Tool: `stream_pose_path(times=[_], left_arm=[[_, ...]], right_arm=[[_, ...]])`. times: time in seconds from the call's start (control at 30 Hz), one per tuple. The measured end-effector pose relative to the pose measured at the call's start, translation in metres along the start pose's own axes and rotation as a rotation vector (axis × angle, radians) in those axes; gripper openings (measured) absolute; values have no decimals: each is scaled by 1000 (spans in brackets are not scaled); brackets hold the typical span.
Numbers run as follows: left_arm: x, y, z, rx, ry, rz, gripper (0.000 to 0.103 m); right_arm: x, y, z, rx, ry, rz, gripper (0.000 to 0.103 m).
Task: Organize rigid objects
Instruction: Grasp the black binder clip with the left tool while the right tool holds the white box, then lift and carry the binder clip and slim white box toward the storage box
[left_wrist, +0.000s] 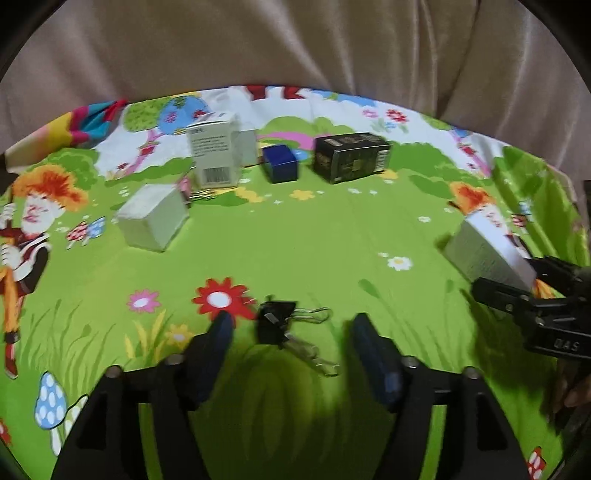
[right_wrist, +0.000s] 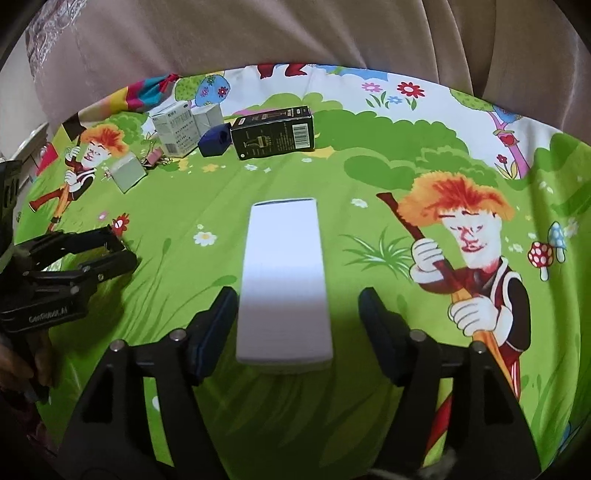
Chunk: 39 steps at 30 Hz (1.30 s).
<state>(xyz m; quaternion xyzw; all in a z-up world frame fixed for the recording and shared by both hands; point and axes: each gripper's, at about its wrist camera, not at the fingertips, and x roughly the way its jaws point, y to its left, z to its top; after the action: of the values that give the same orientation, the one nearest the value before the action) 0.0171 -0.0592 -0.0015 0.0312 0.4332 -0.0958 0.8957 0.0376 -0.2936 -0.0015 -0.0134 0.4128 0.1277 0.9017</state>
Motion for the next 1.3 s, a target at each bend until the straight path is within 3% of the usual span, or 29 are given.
stream_pose_path(times=[0.1,0.17,0.33,0.47,0.5,0.53,0.57,0.6,0.63,0.73,0.93,1.13,1.3], left_arm=[[-2,15,0,-106,-9,71,71],[-3,21,-1,-134,-16,60,71],[0,9,1,-58,2,92,71],[-2,13,0,-57,4,82,69],[-3,11,0,-47,1,71,60],[-4,9,0,-32,-6,64,39],[-7,4,-2,-9,-10,67,35],[-10,2,-5,-7,-9,54,10],[-16,1,-10,-15,0,30,3],[-37,-3,-32,-67,7,-26,3],[-85,-7,-66,-79,-46,-45,3],[-138,-6,-59,-94,-147,-79,3],[-193,-9,-39,-75,-294,-60,3]], right_arm=[[3,3,1,-19,8,-32,76],[4,5,2,-33,12,-47,76],[7,9,3,-55,21,-74,78],[6,8,4,-54,21,-71,78],[6,7,4,-54,21,-71,74],[5,8,4,-54,15,-66,64],[1,8,5,-57,-1,-63,39],[0,10,4,-63,-3,-69,39],[-2,13,3,-67,-6,-70,39],[-22,23,-12,-46,-39,-44,39],[-70,49,-61,-31,-98,-57,39],[-114,51,-70,29,-168,-35,39],[-179,61,-48,19,-361,-54,39]])
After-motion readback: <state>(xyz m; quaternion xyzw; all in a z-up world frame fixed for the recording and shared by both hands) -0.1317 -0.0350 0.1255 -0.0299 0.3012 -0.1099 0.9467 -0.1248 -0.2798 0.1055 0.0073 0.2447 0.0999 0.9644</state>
